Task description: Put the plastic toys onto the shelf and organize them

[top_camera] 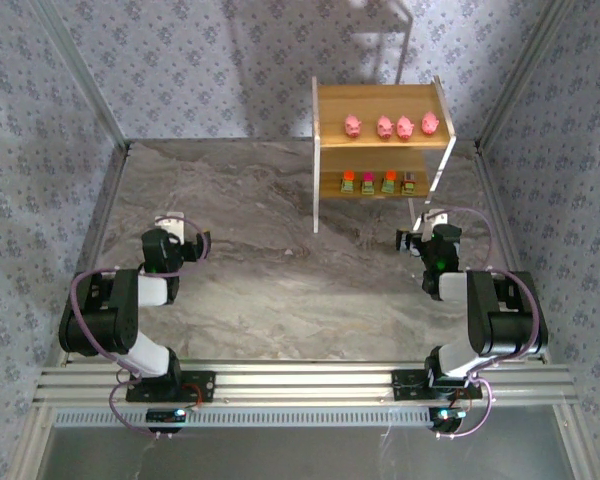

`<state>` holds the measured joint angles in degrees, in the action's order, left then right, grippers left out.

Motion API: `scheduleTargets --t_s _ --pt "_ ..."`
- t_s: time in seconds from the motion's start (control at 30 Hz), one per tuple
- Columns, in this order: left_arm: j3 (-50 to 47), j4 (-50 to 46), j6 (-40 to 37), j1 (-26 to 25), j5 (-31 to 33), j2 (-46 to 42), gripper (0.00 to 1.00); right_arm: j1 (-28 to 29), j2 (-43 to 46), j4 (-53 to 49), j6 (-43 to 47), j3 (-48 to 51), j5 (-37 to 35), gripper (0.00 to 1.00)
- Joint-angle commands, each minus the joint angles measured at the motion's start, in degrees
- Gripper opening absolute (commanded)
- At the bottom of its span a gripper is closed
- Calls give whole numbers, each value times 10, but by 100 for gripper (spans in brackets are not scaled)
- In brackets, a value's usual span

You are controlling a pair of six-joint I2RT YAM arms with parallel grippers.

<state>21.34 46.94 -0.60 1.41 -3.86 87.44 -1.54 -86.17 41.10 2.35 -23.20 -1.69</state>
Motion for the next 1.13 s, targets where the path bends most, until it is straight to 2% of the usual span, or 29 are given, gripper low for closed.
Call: scheduleTargets --t_s 0.0,1.1 --pt "13 13 0 4 -15 2 100 -2 -5 24 -11 -3 -9 100" --pt "15 10 2 4 -15 3 100 2 -10 46 -11 6 -24 100"
